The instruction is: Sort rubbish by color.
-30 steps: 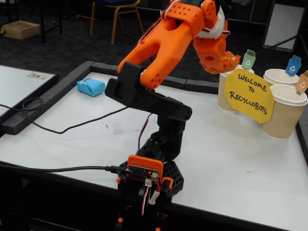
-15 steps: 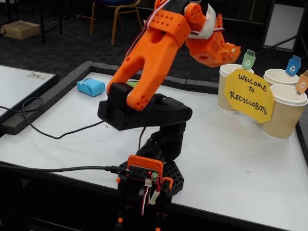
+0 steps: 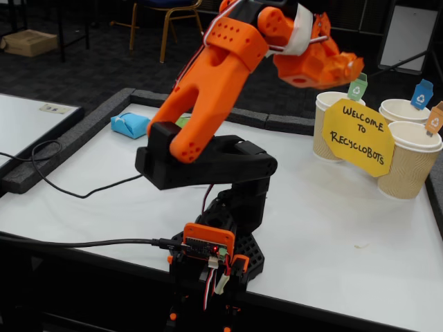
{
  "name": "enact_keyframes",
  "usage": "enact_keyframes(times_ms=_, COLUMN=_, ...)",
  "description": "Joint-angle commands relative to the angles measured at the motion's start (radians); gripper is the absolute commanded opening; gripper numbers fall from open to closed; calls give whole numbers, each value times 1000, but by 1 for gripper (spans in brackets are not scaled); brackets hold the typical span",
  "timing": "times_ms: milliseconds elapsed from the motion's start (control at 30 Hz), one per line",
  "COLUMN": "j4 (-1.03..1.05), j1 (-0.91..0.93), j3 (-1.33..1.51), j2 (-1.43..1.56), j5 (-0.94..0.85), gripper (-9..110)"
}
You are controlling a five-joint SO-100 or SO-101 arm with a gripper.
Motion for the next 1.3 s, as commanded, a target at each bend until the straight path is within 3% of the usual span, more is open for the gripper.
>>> enact_keyframes(times_ms=0, j4=-117, j1=46, j3=-114, j2=-98, j5=15, gripper=0)
enact_keyframes(times_ms=467, j4=-356, j1=209, j3=-331, j2=-623, j5=12, gripper=0)
enact_keyframes(times_ms=700, j4=-368, j1=213, j3=-502, j2=-861, j5=15, gripper=0)
enact_keyframes(times_ms=1267, j4=-451, j1=213, j3=-545, j2=-1009, j5=5, gripper=0)
